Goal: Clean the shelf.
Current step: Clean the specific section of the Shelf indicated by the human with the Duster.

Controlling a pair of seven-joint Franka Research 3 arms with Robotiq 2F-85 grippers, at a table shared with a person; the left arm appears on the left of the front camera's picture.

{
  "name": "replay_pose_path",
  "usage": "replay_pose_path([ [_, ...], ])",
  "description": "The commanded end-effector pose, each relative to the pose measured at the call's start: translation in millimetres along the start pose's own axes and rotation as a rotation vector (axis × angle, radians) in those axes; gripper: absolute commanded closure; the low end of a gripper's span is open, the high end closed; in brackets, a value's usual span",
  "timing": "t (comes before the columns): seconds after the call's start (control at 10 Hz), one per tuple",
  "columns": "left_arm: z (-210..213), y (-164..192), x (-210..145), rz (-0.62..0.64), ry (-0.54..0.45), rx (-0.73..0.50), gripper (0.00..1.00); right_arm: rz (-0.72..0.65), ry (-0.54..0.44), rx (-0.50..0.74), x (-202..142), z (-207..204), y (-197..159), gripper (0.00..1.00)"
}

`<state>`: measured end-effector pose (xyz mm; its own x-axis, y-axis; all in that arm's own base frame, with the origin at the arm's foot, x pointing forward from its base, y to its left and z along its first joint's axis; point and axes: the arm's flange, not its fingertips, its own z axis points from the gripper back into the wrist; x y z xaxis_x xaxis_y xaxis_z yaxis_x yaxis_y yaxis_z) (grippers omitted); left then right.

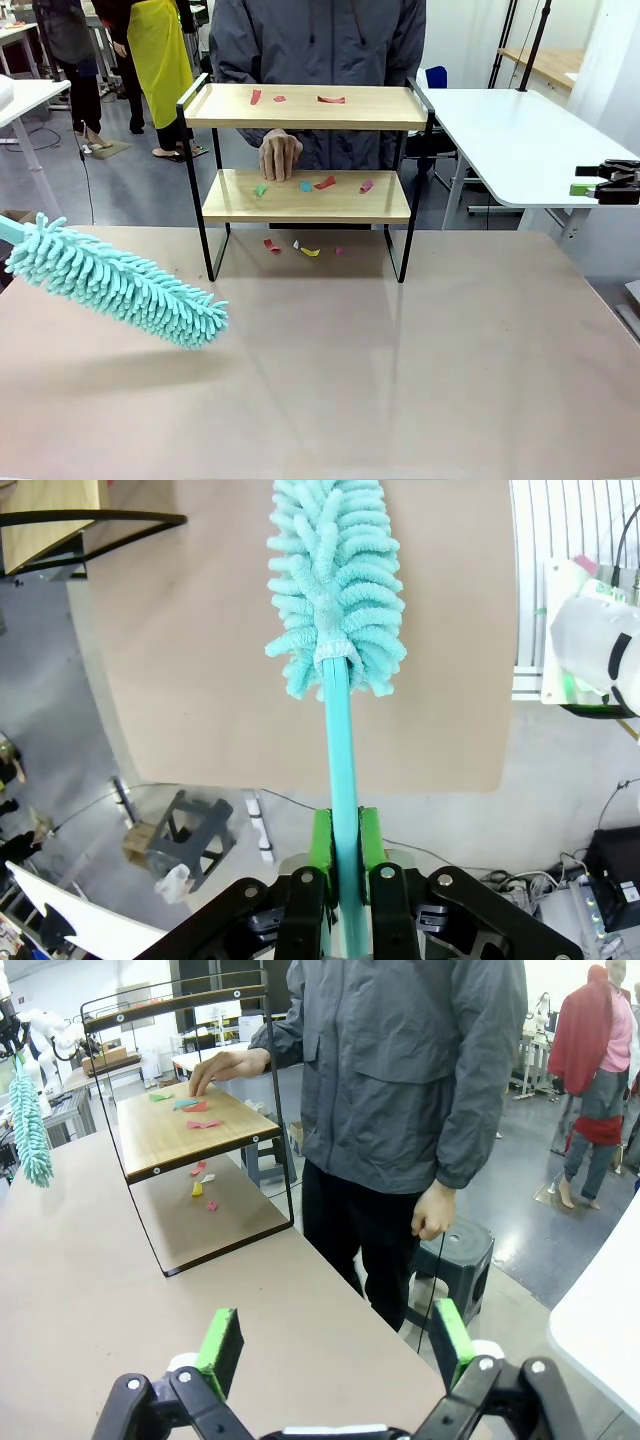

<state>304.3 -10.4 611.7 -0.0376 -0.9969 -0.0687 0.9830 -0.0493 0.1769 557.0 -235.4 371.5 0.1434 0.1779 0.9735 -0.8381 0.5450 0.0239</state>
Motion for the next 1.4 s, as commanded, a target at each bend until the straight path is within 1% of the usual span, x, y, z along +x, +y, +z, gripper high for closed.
replay_pose_path([
  [0.0,0.7,-2.0,-0.9,-0.01,-0.015,0.011,0.87,0.013,-0.001,0.001,1.9,-0.7,0.2,0.0],
  [0.7,0.7,-2.0,-0.9,-0.01,-0.015,0.011,0.87,0.013,-0.001,0.001,1.9,-0.7,0.2,0.0],
  [0.8,0.0,0.0,0.0,0.0,0.0,0.0,0.87,0.013,-0.001,0.001,1.9,-0.7,0.2,0.0],
  [0.9,9.3,3.0,5.9,0.027,-0.083,-0.036,0.87,0.013,-0.001,0.001,1.9,-0.7,0.2,0.0],
  [1.0,14.1,1.9,14.1,0.072,-0.14,-0.055,0.87,0.013,-0.001,0.001,1.9,-0.7,0.2,0.0],
  [1.2,24.3,-1.6,41.8,0.125,-0.26,-0.082,0.87,0.013,-0.001,0.001,1.9,-0.7,0.2,0.0],
  [1.3,27.8,-6.5,56.4,0.177,-0.351,-0.11,0.87,0.013,-0.001,0.001,1.9,-0.7,0.2,0.0],
])
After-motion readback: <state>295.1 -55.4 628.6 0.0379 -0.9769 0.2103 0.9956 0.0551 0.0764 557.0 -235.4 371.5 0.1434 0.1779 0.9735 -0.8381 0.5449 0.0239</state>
